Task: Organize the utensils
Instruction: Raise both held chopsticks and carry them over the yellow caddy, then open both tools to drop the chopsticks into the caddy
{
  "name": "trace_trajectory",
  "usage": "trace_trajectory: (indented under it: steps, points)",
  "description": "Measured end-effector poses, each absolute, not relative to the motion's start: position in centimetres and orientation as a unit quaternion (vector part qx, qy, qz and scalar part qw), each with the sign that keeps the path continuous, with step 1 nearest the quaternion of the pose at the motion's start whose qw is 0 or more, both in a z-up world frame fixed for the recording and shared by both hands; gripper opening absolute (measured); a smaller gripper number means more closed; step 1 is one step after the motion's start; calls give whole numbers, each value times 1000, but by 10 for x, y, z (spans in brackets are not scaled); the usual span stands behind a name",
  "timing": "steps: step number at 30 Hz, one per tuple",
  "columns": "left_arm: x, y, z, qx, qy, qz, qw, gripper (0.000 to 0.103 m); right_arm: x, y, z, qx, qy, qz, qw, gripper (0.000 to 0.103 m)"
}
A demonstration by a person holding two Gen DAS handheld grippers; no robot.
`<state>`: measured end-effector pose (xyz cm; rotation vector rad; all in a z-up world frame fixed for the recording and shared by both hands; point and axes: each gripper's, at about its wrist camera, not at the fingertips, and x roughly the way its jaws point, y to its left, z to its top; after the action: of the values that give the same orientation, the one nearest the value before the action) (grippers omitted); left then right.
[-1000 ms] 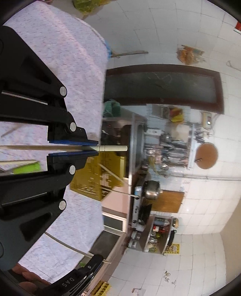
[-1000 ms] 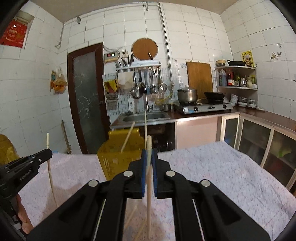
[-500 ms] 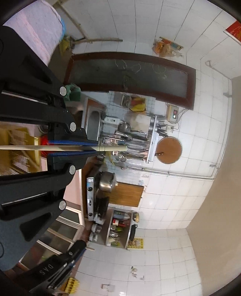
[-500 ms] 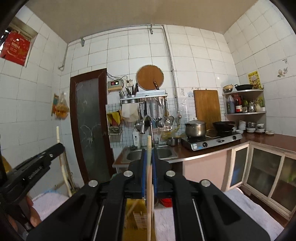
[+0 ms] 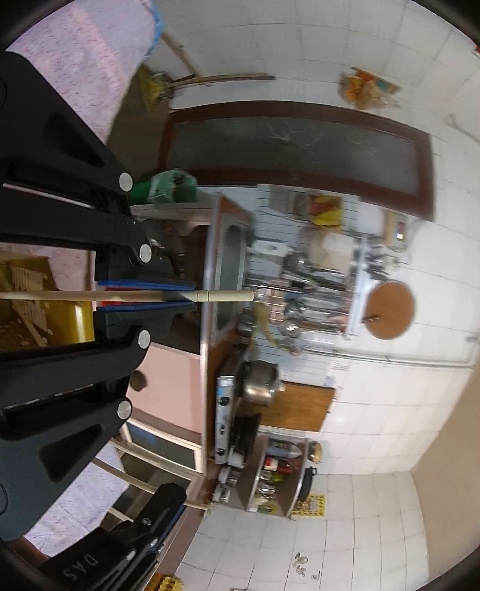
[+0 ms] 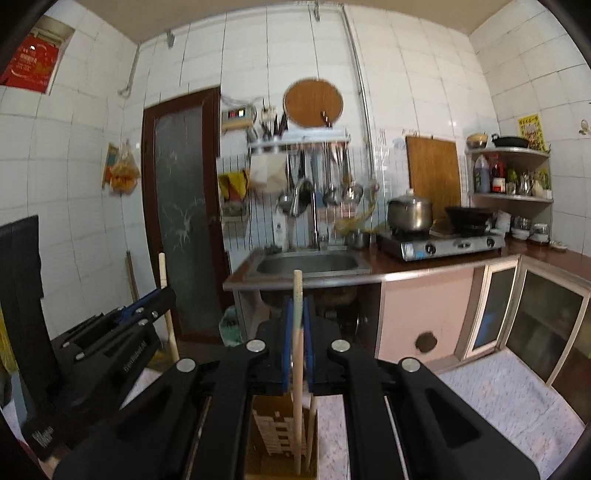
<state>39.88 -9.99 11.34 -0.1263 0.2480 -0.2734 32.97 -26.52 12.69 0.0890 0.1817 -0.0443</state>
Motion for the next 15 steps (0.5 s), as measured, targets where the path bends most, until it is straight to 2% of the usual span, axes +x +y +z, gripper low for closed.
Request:
trace_trajectory:
  steps: [2,3,4,5,6,8,10,12,15]
  points:
    - [394,-94,113,-58,132,-132,981,8,330,-266,122,38,108,-27,993,7]
    - [390,-89,116,-55,137,-131,980,23,328,-267,123,37,114,-31,992,8]
    - [386,-84,119,-56,142,-128,980,49,326,-269,124,37,115,-35,992,20]
    - [376,-76,126,-63,144,-123,980,59,321,-272,127,40,119,-43,991,52]
    - [368,-69,131,-64,142,-120,981,68,317,-275,130,43,121,-48,991,71]
    - [347,-57,143,-48,143,-115,982,75,301,-281,137,52,124,-56,989,71]
    - [328,-47,151,-38,148,-107,982,91,285,-287,142,50,133,-66,988,71]
    - [308,-34,154,-35,150,-100,983,98,268,-290,143,49,144,-71,986,72]
    - [278,-19,152,-25,169,-107,980,98,238,-293,135,46,159,-80,983,79]
